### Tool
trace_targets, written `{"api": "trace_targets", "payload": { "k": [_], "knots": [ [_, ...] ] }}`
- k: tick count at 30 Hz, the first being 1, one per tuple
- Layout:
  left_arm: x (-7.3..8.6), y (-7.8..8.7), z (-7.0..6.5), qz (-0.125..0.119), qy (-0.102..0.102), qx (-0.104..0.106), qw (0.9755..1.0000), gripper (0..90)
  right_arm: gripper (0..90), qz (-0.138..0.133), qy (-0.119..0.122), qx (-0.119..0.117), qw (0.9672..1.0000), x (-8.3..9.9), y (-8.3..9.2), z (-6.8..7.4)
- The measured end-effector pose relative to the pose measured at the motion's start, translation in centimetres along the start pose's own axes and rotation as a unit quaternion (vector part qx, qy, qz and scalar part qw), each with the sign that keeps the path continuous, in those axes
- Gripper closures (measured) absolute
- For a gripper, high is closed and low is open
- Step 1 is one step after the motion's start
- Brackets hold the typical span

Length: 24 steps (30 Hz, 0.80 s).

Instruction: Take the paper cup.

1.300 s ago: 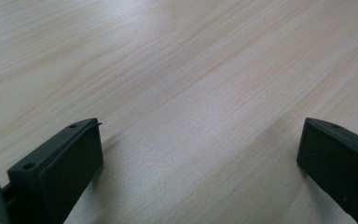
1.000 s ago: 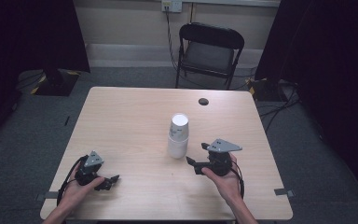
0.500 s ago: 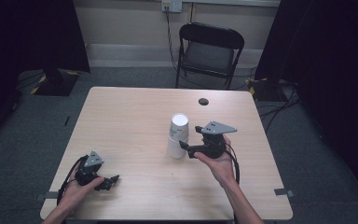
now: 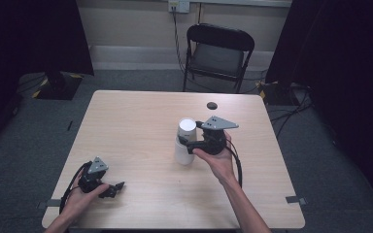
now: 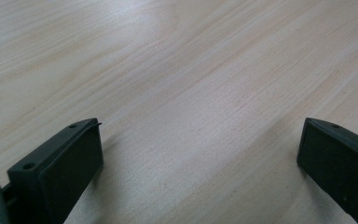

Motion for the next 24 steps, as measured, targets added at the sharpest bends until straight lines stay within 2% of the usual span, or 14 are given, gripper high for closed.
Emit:
{"api": "trace_targets", "payload": {
  "k": [2,13,24],
  "knots": [
    [0.0,0.0,0.0,0.0,0.0,0.0,1.0,0.0,13.9,0.001,-0.003,0.006,1.0,-0.1,-0.5,-0.3],
    [0.0,0.0,0.0,-0.002,0.002,0.0,1.0,0.0,18.5,-0.002,-0.023,-0.007,0.9997,0.3,-2.2,-1.0],
    [0.0,0.0,0.0,-0.002,0.002,0.0,1.0,0.0,28.1,-0.001,-0.017,-0.005,0.9998,0.7,-2.5,-1.1]
  ]
}}
Point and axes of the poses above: each handheld gripper's, and its own axes: y roughly backward along the jaws, x roughly out of its underside, z roughly to its left, the point moved 10 cm from there along -y, roughly forward along the jaws, and after that the axes turned 6 degrees about -x, right-handed, at the moved point
